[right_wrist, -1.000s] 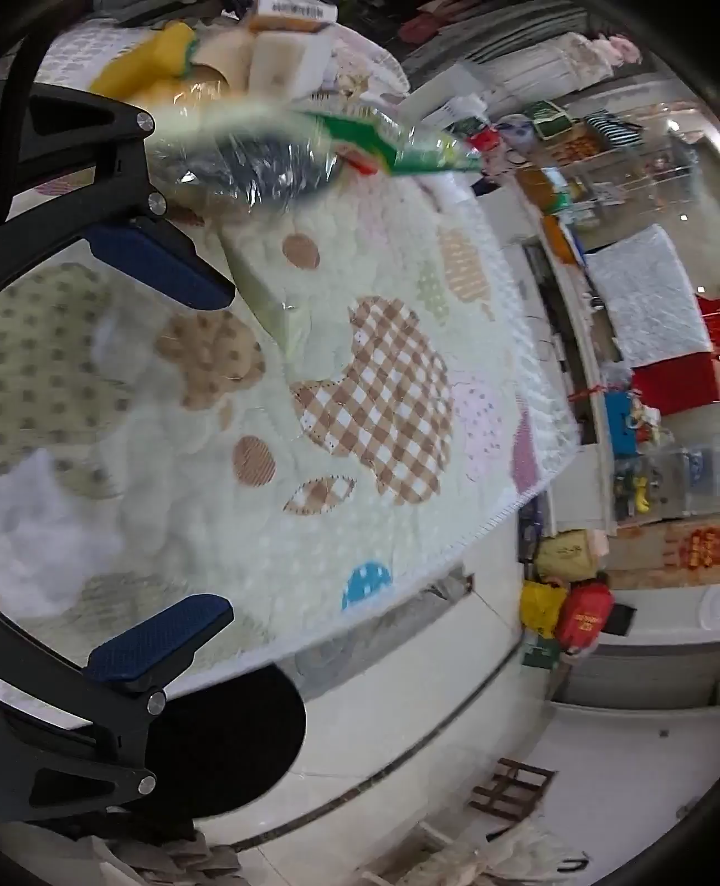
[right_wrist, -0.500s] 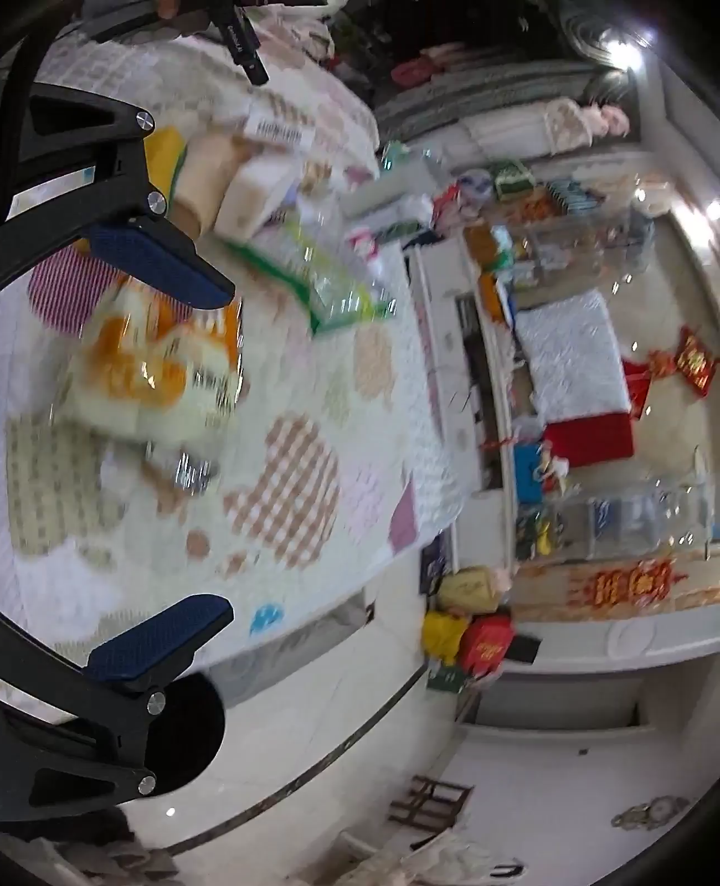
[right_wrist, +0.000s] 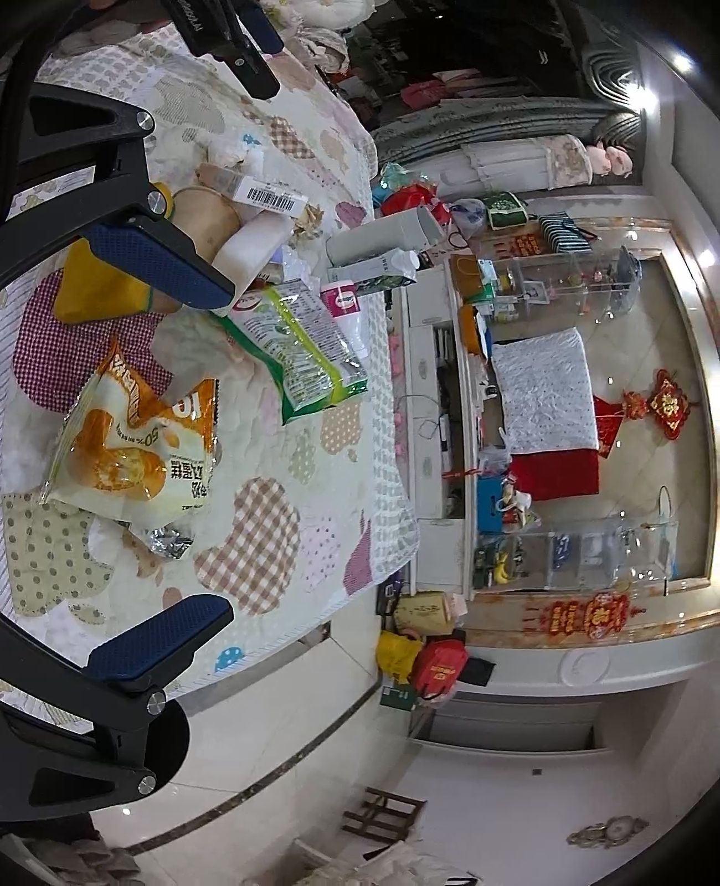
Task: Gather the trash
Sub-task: 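Move both tools over the cluttered quilt toward the trash items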
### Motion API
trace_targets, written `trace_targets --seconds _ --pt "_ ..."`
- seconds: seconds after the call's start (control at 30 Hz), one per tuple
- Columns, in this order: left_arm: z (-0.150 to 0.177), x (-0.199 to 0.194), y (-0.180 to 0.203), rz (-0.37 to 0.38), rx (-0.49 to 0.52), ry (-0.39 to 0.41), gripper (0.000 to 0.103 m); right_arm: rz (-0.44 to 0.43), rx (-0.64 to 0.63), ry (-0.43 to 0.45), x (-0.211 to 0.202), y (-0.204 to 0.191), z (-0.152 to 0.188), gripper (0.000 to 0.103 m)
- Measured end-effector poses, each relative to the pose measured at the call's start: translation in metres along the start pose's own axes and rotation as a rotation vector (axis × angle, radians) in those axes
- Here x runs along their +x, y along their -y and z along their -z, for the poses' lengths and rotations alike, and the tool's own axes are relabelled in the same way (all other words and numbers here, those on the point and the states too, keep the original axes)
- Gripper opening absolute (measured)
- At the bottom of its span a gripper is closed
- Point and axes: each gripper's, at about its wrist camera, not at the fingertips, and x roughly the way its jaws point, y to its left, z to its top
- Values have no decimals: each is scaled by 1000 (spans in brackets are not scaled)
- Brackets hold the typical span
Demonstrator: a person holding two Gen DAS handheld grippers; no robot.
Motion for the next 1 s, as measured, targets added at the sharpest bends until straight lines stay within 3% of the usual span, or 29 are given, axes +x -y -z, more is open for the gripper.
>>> trace_targets --seconds 1.0 --pt "-1 -12 20 29 15 28 102 14 -20 15 -17 -1 -6 103"
